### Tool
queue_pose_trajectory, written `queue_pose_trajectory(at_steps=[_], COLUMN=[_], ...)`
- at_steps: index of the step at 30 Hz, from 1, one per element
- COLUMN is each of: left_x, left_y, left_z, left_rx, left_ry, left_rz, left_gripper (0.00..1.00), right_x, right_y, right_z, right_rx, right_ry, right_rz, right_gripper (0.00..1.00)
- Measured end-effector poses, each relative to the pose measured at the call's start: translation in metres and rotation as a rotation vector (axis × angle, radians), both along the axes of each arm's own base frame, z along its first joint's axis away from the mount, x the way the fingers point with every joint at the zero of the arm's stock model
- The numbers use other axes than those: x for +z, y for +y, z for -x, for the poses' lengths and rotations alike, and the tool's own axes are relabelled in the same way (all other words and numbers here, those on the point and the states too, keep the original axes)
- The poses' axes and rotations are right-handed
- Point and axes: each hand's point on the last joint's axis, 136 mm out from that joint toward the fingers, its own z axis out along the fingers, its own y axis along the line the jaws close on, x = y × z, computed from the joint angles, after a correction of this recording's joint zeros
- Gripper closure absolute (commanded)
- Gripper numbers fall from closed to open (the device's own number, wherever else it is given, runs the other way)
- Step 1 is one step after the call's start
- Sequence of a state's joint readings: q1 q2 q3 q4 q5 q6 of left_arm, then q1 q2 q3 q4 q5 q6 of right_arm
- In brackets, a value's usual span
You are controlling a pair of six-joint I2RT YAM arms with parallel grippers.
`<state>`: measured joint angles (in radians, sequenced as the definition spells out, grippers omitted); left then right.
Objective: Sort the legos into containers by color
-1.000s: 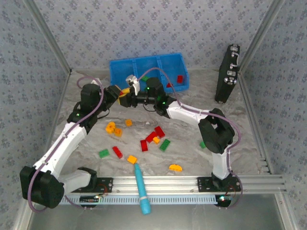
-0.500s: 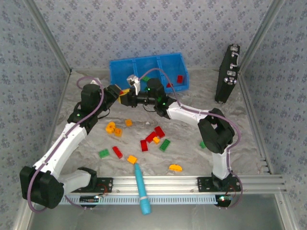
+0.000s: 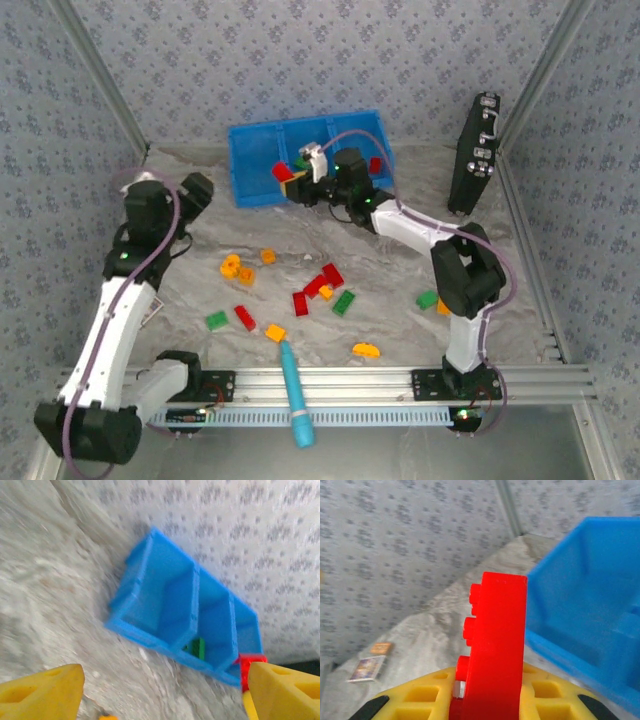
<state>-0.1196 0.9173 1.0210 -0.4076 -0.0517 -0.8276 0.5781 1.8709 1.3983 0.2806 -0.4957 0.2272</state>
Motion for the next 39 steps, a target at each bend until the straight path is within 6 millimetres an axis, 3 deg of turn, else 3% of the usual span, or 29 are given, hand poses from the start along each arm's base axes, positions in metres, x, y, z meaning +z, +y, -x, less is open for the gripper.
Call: queue_pose_trajectory(at_steps=[3,5,8,10,14,18,24,30,39], left_x=[0.012,0.000,-0.041,-0.079,-0.140,-0.181,-0.208,-0.223,-0.260], left_y=[0.015,0.020,0.024,0.025,0.020,0.011,0.000,-0.016,-0.038], left_z=[0.026,0.039,0.056,0.062,0.069,0.074,0.071,0.058,0.043], left_rx=[0.044,0.064,0.079,0.083,0.058,0.016,-0.008,-0.028,-0.052], left_ry=[-0.019,0.003,0.092,0.193,0.364,0.487,0.561,0.587,0.686], left_rz=[-0.050,-0.061,-0.069,-0.074,-0.065,-0.045,0.002,0.055,0.069], left_gripper=[0.14,0.14,0.14,0.15,0.15,0.16,0.14,0.13,0.12], right_x=[0.000,0.003,0.009,0.012,0.000,-0.044,-0.101,-0.107,-0.104], right_y=[-0.039,-0.073,-0.131,-0.167,-0.206,-0.215,-0.211,-0.200,-0.185], right_z=[-0.025,-0.051,-0.086,-0.106,-0.134,-0.154,-0.165,-0.170,-0.166], right_rx=[-0.118,-0.232,-0.411,-0.513,-0.612,-0.619,-0.586,-0.552,-0.513], right_ry=[-0.007,-0.008,-0.012,-0.011,0.014,0.081,0.181,0.173,0.149], right_rz=[0.083,0.144,0.226,0.267,0.330,0.406,0.480,0.513,0.517], right_gripper=[0.79,0.79,0.78,0.78,0.76,0.75,0.68,0.52,0.48])
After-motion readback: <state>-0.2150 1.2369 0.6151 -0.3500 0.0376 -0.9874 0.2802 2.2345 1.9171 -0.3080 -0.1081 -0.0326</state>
